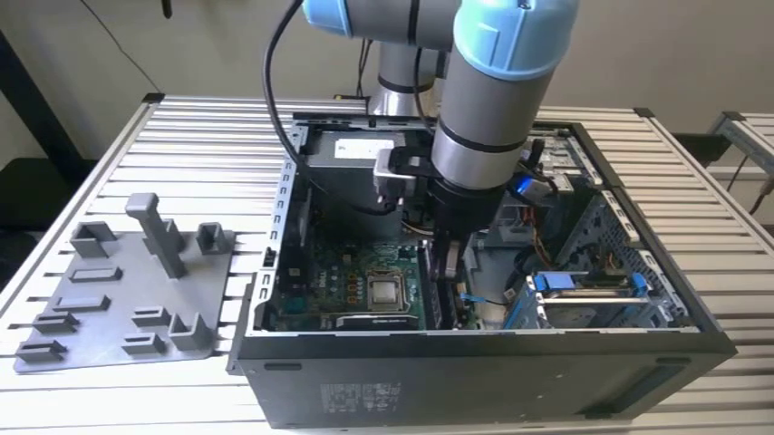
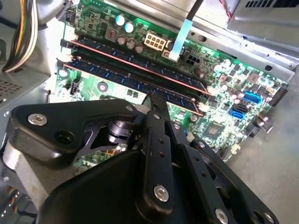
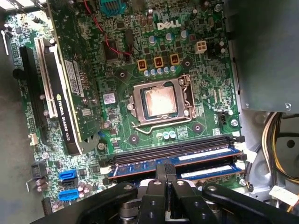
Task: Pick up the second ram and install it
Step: 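Press down the second ram until it locks into place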
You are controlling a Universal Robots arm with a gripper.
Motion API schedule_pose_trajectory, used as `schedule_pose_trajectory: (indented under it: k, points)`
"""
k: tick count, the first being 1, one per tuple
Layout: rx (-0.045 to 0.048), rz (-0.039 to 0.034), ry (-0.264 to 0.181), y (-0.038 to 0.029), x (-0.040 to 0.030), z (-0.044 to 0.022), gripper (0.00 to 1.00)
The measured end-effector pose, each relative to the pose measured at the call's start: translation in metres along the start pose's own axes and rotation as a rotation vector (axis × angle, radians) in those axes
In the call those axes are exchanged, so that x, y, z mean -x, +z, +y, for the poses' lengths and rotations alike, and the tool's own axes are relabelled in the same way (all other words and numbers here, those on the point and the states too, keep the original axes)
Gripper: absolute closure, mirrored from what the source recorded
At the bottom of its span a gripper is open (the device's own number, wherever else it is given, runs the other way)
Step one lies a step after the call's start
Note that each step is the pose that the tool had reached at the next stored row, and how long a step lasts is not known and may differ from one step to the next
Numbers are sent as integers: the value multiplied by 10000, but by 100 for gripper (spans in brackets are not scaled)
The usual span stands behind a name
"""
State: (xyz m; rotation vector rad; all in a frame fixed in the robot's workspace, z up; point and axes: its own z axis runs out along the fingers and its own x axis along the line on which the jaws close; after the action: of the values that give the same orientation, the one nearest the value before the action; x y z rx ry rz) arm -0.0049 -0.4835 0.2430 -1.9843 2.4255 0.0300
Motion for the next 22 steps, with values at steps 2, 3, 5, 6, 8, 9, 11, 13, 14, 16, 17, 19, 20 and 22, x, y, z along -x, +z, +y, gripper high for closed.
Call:
schedule_pose_trajectory:
  k: [2, 3, 5, 6, 8, 9, 11, 13, 14, 16, 17, 19, 20, 22]
  points:
    - [0, 3, -7, 15, -9, 3, 89]
    - [0, 2, -11, 17, -16, 1, 89]
    - [0, 0, -15, 39, -25, 0, 89]
    - [0, 1, -18, 55, -26, 0, 89]
    - [0, 1, -20, 86, -27, -1, 89]
    - [0, 2, -21, 96, -27, -1, 89]
    - [1, 2, -21, 113, -27, -1, 89]
    - [2, 2, -20, 136, -28, -1, 89]
    - [4, 2, -20, 149, -28, -1, 89]
    - [8, 7, -20, 177, -29, -2, 89]
    - [11, 15, -20, 188, -30, -2, 89]
    - [13, 15, -20, 197, -30, -2, 89]
    - [13, 12, -20, 199, -30, -2, 89]
    - [17, 7, -20, 205, -29, -2, 89]
